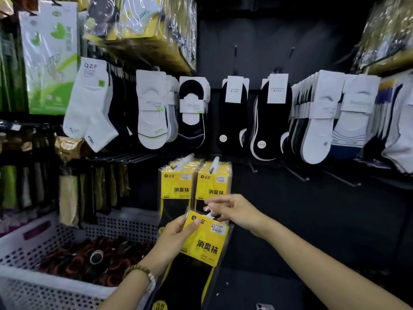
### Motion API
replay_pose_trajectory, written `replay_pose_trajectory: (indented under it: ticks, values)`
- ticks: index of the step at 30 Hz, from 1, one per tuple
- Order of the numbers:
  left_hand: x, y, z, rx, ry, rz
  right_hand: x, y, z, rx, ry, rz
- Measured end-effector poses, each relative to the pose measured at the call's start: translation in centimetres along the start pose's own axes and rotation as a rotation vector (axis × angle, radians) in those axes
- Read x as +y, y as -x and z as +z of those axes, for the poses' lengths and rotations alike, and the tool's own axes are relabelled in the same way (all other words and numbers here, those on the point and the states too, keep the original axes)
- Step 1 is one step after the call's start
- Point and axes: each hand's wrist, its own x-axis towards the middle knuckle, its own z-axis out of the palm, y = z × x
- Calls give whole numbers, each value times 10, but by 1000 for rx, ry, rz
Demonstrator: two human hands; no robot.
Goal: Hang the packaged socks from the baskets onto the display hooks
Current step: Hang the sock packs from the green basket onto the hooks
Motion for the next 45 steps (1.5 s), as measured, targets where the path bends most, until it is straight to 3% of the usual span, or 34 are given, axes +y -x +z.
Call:
replay_pose_trajectory:
  ticks: [5,11,16,24,29,41,45]
  values:
    - [4,5,15,-60,-22,3,2,18,-11,22,43,-35]
    - [7,5,23,-82,-22,0,6,26,-8,126,-101,-14]
    - [9,1,19,-54,-35,37,-1,30,-15,96,-85,-20]
    - [20,-18,26,33,98,63,22,22,-2,172,-379,81]
    - [12,-34,27,116,15,66,28,2,-1,410,-474,62]
    - [-15,-94,13,189,-79,51,36,-90,-1,558,-259,78]
    - [-26,-107,14,217,-163,75,61,-95,-2,643,-178,181]
